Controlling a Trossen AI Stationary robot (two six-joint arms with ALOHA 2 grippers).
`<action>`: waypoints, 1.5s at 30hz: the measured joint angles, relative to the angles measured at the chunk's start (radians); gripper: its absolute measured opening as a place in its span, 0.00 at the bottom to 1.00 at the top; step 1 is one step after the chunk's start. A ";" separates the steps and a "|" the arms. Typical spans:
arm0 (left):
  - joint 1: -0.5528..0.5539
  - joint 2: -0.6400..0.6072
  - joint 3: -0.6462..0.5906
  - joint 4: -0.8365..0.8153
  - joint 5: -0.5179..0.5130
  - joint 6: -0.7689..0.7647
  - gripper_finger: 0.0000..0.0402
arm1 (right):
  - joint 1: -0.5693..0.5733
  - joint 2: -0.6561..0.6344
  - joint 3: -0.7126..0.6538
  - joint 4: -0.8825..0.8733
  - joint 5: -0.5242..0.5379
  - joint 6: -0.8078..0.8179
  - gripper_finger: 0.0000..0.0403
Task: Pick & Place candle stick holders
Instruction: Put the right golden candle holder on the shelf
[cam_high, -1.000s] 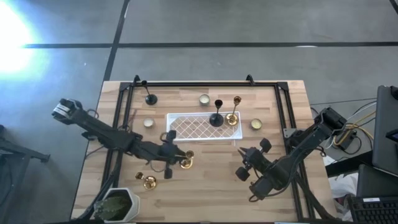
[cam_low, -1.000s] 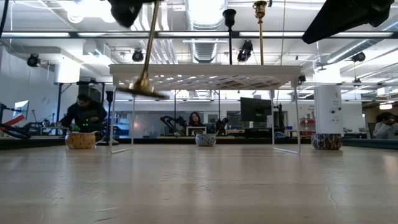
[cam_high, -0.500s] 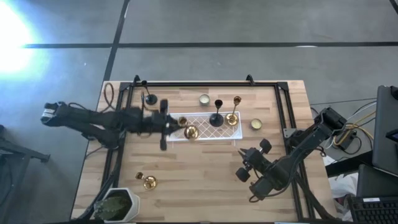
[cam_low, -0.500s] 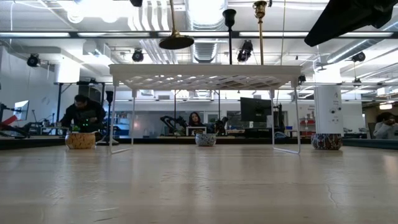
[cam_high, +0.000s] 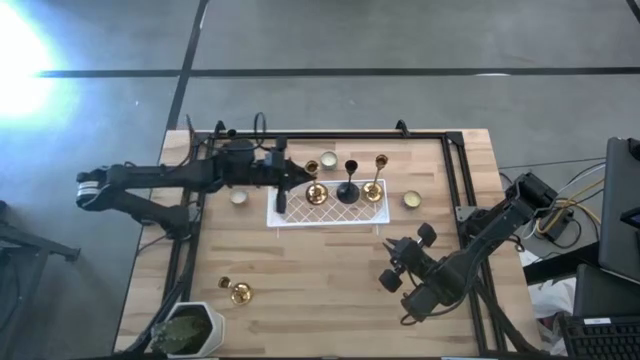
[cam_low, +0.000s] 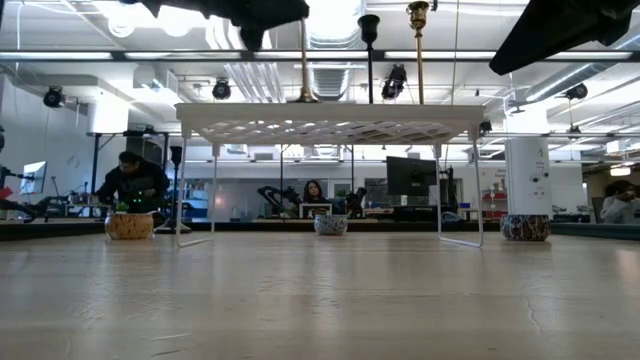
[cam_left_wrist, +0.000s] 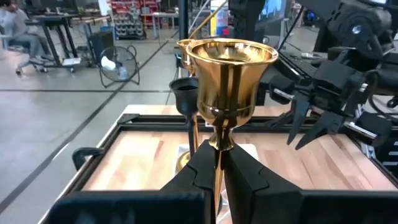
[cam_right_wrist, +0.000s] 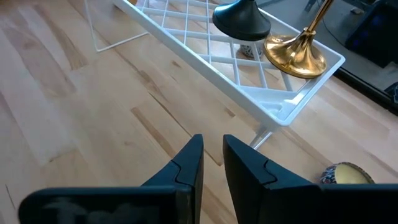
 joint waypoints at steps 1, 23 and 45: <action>0.006 0.015 0.009 0.002 0.009 0.000 0.04 | 0.000 0.000 0.000 0.000 0.000 0.000 0.13; 0.079 0.120 0.081 -0.024 0.084 -0.011 0.04 | 0.000 0.000 0.000 0.000 0.000 0.000 0.14; 0.095 0.178 0.078 0.044 0.150 -0.038 0.04 | 0.000 0.000 -0.001 -0.001 0.001 0.000 0.14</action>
